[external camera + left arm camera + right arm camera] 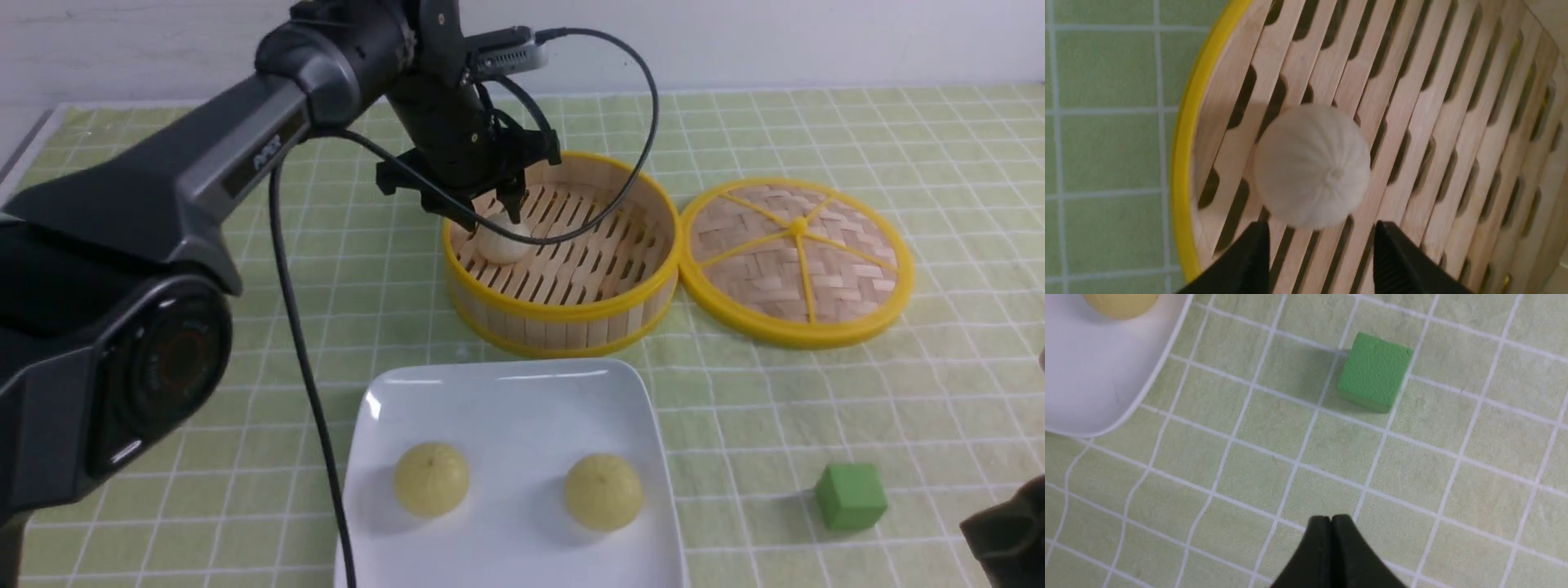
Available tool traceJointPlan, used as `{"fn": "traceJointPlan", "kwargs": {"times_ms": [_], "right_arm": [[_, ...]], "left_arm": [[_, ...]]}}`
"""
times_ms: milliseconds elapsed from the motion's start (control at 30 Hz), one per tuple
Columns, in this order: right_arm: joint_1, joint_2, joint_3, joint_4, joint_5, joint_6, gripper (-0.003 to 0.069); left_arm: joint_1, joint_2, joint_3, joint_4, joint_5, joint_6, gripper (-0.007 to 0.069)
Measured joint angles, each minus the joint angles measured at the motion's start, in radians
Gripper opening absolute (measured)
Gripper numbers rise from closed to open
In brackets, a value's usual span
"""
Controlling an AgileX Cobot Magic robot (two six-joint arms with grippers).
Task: Put the steamed buns into the plate on the green tablecloth.
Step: 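Reach into the bamboo steamer and grasp a bun with the left gripper, then carry the bun from the bamboo steamer to the plate with the left gripper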
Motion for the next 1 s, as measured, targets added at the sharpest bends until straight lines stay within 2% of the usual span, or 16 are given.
{"fn": "traceJointPlan", "kwargs": {"times_ms": [133,200,300,400,467,533,567,600,633,767,867,1000], "right_arm": [[0.000,0.000,0.000,0.001,-0.001,0.000,-0.0008],[0.000,0.000,0.001,0.002,-0.005,0.000,-0.0006],[0.000,0.000,0.001,0.009,-0.010,0.000,-0.0005],[0.000,0.000,0.001,0.016,-0.011,0.000,-0.0001],[0.000,0.000,0.001,0.017,-0.011,0.000,-0.0001],[0.000,0.000,0.001,0.017,-0.011,0.000,-0.0001],[0.000,0.000,0.001,0.017,-0.011,0.000,0.0000],[0.000,0.000,0.001,0.017,-0.011,0.000,0.0000],[0.000,0.000,0.001,0.017,-0.011,0.000,0.0001],[0.000,-0.001,0.001,0.020,-0.010,0.000,0.0003],[0.000,-0.001,0.001,0.031,-0.006,0.000,0.0005],[0.000,-0.001,0.001,0.036,-0.006,0.000,0.0008]], "left_arm": [[0.000,0.069,-0.033,0.000,-0.042,0.000,0.0372],[0.000,0.081,-0.033,0.001,-0.046,-0.002,0.0347],[0.000,0.088,-0.034,0.001,-0.045,-0.003,0.0247],[0.000,0.081,-0.039,-0.020,-0.015,-0.001,0.0074],[0.001,0.063,-0.039,-0.092,0.023,0.022,0.0034],[0.003,0.051,-0.039,-0.134,0.043,0.043,0.0030],[0.003,0.009,-0.037,-0.221,0.087,0.117,0.0029],[0.003,-0.002,-0.036,-0.234,0.100,0.136,0.0028],[0.000,-0.056,-0.036,-0.254,0.138,0.207,0.0027],[-0.002,-0.183,-0.010,-0.207,0.168,0.274,0.0027],[-0.001,-0.342,0.131,-0.150,0.172,0.278,0.0027],[-0.013,-0.540,0.455,-0.162,0.174,0.278,0.0027]]}}
